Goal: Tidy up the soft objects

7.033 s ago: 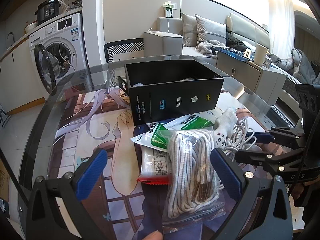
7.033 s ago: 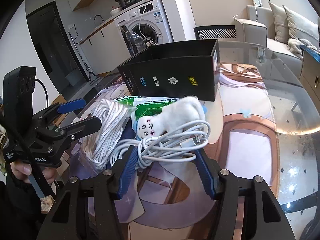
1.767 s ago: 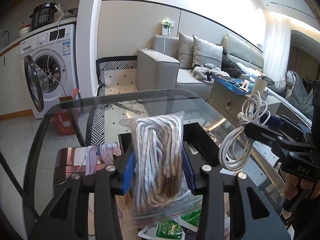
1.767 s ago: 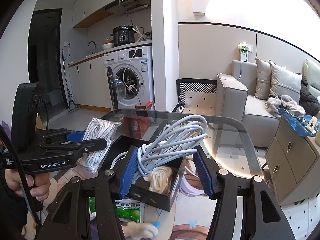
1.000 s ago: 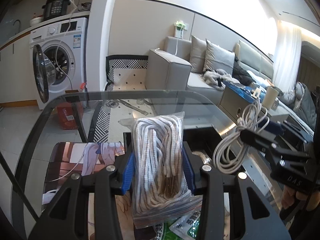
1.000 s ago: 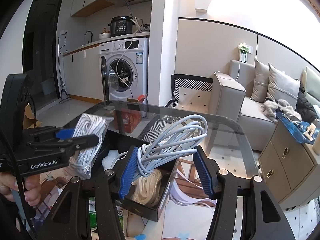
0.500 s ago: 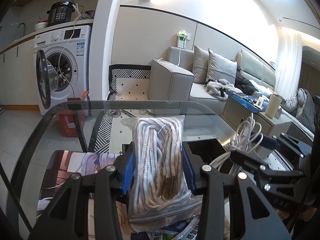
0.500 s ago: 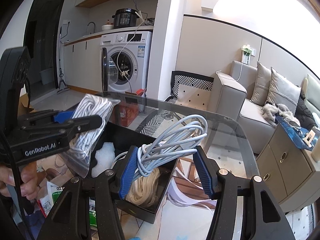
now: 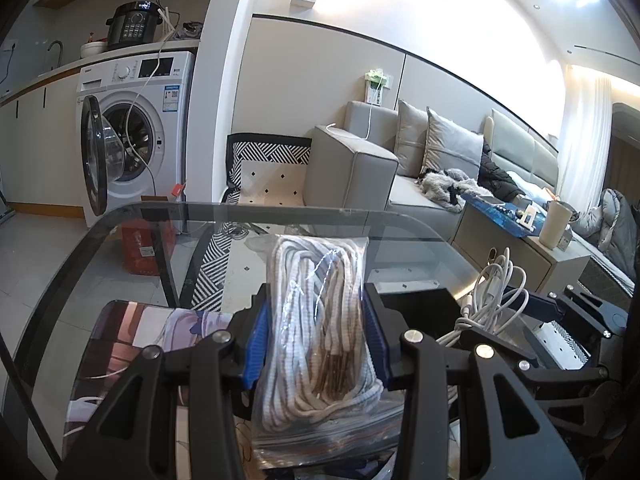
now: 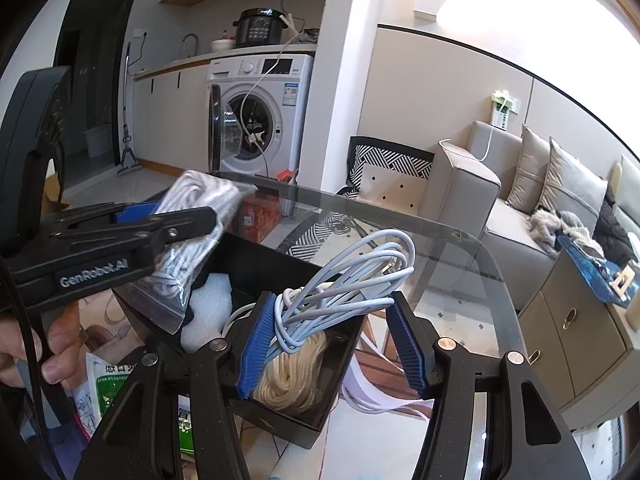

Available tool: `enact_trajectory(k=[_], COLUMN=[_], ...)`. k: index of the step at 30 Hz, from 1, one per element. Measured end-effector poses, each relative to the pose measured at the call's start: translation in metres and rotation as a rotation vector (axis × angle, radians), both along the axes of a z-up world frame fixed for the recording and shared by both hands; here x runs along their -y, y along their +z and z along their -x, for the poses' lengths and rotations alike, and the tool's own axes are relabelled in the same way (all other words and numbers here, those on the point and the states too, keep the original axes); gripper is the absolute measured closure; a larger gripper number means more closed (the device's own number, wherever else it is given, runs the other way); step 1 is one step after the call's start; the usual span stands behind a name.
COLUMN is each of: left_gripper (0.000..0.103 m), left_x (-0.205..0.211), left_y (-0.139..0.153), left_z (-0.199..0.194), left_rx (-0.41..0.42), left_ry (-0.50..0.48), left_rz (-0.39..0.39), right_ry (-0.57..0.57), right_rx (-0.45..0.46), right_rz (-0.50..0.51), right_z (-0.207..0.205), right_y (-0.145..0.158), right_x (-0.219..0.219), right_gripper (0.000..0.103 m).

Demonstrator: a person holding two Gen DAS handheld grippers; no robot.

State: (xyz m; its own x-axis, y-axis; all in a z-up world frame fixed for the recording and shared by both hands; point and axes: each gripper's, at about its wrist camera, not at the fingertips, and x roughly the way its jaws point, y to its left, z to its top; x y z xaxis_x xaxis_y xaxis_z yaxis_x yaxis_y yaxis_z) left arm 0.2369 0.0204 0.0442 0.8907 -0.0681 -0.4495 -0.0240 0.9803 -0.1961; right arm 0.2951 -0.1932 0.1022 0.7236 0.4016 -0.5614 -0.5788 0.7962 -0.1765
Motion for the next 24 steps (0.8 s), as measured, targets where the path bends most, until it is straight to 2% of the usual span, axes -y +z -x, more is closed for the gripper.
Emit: enact_trajectory(k=[6,10,14,24], left_gripper=[0.061,0.061,0.061,0.061], left_x=[0.005,0.014,0.016,0.026], left_y=[-0.008,-0.013,-0.013,-0.016], left_z=[-0.007,-0.008,-0.008,-0.005], left_rx=[-0.047,-0.072,-0.093,-0.152], left_ry=[-0.027,-0.049,-0.056,-0.105], left_rz=[-0.021,-0.080,-0.097,-0.135], right_ry=[0.041,0.068,0.097,0.122], right_rx=[-0.020,-0.044,-0.073,-0.146], right_rz=[0.034,0.051,0.066,0.049], right_z=[-0.003,-0.005,-0.007,-0.011], right_y=[-0.011,-0.016,-0.023,-0.026], right_x=[-0.009,-0.014,-0.018,-0.016], right_gripper=[0.046,0.046,0.046,0.046])
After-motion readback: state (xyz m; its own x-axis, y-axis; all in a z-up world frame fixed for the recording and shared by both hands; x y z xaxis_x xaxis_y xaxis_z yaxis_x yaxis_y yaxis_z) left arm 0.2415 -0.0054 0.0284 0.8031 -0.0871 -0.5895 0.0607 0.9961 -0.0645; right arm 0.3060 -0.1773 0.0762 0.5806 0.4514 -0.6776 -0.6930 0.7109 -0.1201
